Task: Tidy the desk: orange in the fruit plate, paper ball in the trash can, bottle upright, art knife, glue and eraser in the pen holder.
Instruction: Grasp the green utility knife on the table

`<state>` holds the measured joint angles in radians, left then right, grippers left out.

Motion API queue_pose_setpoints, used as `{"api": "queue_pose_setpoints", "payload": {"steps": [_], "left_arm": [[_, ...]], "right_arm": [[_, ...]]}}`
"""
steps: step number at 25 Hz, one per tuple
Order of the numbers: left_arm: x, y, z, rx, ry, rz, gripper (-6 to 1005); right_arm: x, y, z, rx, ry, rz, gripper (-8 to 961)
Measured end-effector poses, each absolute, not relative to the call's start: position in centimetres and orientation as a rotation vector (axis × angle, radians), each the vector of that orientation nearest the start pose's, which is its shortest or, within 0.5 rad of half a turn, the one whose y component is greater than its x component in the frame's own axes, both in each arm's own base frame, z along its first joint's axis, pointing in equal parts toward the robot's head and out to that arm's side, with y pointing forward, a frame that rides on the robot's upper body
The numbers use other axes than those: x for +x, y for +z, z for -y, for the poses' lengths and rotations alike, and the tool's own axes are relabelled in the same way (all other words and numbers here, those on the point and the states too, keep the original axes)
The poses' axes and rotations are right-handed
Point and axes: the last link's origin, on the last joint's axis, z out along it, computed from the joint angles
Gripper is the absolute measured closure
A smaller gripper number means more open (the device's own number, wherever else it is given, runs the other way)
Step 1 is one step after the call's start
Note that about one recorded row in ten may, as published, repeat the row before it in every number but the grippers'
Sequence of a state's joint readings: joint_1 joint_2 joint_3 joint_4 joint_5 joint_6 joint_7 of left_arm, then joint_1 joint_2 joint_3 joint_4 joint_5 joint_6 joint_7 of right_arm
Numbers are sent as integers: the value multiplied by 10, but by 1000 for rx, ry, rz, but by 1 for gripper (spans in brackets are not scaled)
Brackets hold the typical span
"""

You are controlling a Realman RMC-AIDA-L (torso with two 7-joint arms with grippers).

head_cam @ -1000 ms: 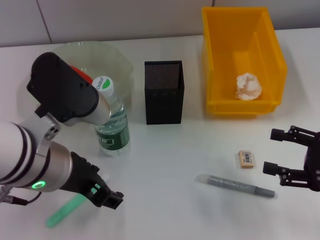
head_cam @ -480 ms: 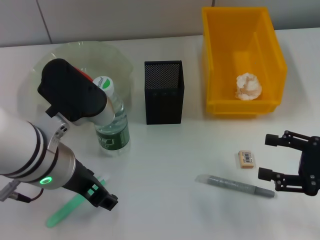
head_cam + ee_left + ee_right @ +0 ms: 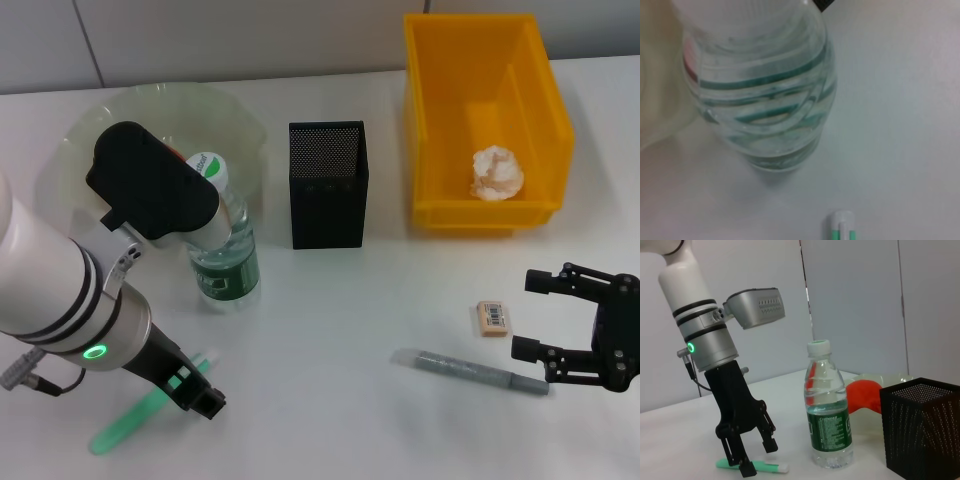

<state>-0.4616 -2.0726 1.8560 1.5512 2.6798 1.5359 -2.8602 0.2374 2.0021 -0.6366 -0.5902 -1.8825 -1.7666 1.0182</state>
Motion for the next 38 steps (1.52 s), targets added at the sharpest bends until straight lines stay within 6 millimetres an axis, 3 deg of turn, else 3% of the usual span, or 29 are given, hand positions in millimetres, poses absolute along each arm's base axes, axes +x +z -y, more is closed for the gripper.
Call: {"api": "queue_pose_setpoints", "payload": {"steps": [8,23,30,38], "left_arm": [[-179,-56,-298,-2556,803,820,222],[-173,-58,-300,-2578,792,781,225],[-174,-58,-300,-2579,803,779,530],[-179,-59,-305,-2565,822,793,545]], "right_arm": [[336,32,-231,-2602,805,-467,126],[338,30,-228,-2606,798,-483,126],[338,30,-228,-2605,798,-484,126],[338,29,-227,-2605,797,-487,126]]}}
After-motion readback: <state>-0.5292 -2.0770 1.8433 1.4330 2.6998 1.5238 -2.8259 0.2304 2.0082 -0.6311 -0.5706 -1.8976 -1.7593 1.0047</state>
